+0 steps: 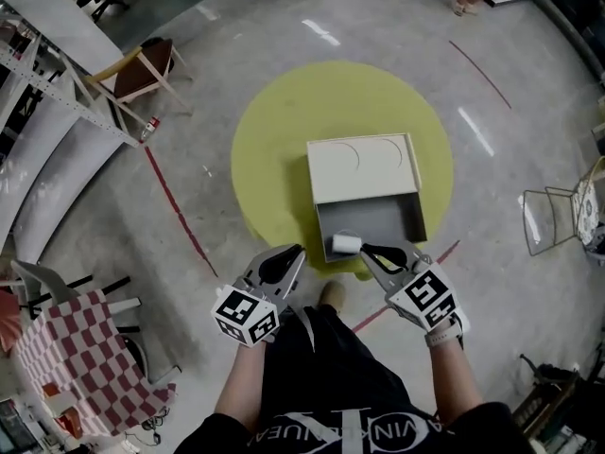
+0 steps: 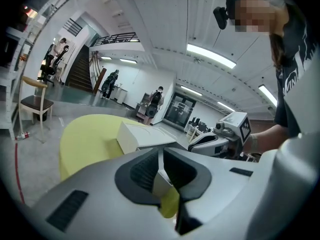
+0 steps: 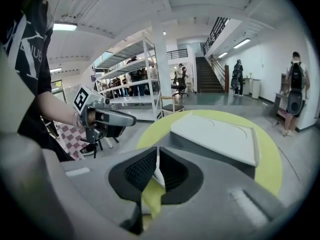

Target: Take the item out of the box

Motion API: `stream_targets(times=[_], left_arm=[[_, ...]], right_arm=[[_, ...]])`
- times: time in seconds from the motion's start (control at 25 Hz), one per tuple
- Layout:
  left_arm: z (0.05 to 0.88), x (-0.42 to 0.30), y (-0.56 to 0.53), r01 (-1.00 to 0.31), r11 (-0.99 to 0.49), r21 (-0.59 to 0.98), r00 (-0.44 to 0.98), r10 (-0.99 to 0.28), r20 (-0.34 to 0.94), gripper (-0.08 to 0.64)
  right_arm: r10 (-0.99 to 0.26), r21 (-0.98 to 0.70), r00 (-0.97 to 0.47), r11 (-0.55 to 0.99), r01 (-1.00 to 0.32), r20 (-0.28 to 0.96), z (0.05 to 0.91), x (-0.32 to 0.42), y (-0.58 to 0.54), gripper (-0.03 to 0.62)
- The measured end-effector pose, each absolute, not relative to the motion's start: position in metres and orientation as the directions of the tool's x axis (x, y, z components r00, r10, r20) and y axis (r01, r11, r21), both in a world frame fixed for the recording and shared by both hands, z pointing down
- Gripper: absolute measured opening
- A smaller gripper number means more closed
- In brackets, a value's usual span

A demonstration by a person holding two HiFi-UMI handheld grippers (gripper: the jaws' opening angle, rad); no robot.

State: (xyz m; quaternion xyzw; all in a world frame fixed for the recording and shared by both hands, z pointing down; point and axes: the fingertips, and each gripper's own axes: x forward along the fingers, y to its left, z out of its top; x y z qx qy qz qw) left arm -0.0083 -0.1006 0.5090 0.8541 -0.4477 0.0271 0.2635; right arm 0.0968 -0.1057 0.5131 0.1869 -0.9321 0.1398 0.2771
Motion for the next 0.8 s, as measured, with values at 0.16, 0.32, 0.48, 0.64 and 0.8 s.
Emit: stream_targets(times=[0.16,0.32,0.48,0.64,0.8], left_arm=[[0.513,-0.01,-0.098,-0.785,-0.44,0.437,0.586,-0.757,0.289,0.034],[0.519,-0.014,-0.098,-0.783,-0.436,0.445,0.587,-0.753,0.296,0.034],[0.524,-0.011,-0.112,-0.774,-0.439,0.456,0.594,-0.752,0.286,0.034],[0.529,-0.003,-0.12,-0.757,-0.448,0.476,0.613,-0.741,0.276,0.034],[0.536,-0.004,-0.124,-0.752,-0.439,0.493,0.615,-0.736,0.284,0.034]], right_arm=[[-0.179,-0.194,-0.782,0.914,-0.358,0.597,0.518,0.088,-0.108,0.017],[-0.12,-0.208,-0.755,0.923,-0.324,0.644,0.529,0.081,-0.11,0.025],[-0.053,-0.24,-0.726,0.925,-0.295,0.685,0.539,0.079,-0.115,0.034],[-0.001,-0.236,-0.673,0.936,-0.26,0.739,0.552,0.079,-0.118,0.055],[0.071,-0.272,-0.644,0.937,-0.219,0.762,0.563,0.071,-0.121,0.08]])
